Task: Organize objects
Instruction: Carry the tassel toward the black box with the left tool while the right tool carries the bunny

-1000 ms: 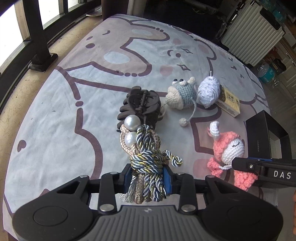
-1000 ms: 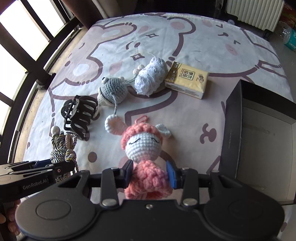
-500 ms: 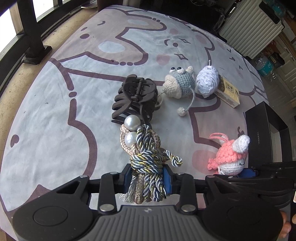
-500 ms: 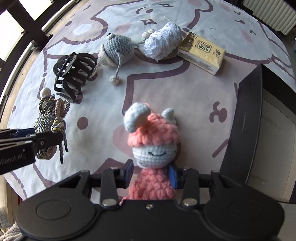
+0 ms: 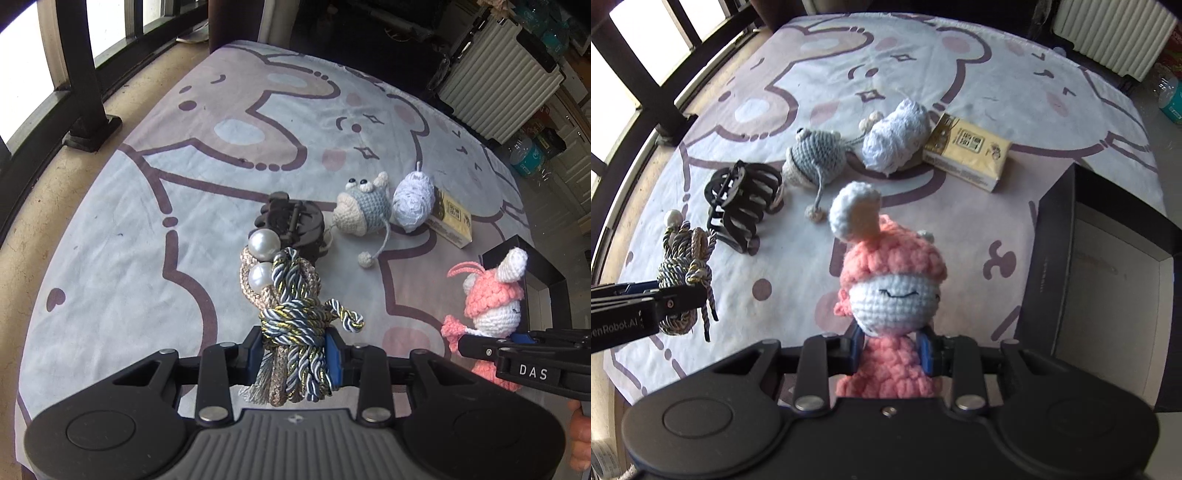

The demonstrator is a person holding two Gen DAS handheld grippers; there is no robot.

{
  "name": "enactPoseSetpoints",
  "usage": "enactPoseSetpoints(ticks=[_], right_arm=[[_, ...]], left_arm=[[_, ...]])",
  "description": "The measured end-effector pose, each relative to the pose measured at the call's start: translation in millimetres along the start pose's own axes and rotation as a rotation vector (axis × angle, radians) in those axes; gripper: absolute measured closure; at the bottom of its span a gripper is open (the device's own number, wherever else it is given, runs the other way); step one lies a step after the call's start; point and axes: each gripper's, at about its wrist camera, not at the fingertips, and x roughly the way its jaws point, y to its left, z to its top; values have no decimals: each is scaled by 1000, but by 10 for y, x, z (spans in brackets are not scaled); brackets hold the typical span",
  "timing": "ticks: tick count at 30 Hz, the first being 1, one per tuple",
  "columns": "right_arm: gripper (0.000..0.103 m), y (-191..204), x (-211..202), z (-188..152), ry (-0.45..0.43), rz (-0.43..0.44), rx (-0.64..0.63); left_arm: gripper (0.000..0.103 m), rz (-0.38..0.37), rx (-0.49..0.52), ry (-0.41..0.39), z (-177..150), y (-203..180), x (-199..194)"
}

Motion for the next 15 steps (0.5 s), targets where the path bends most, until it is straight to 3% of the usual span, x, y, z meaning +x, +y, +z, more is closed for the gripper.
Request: enactPoseSetpoints(ticks=[7, 15], right_arm=[[72, -58, -445, 60, -102, 1, 37], [72, -62, -932, 38, -207, -15, 53]], left_arm=[[67, -11, 10, -69, 105, -105, -397], [67, 6, 91, -118, 175, -362, -776]])
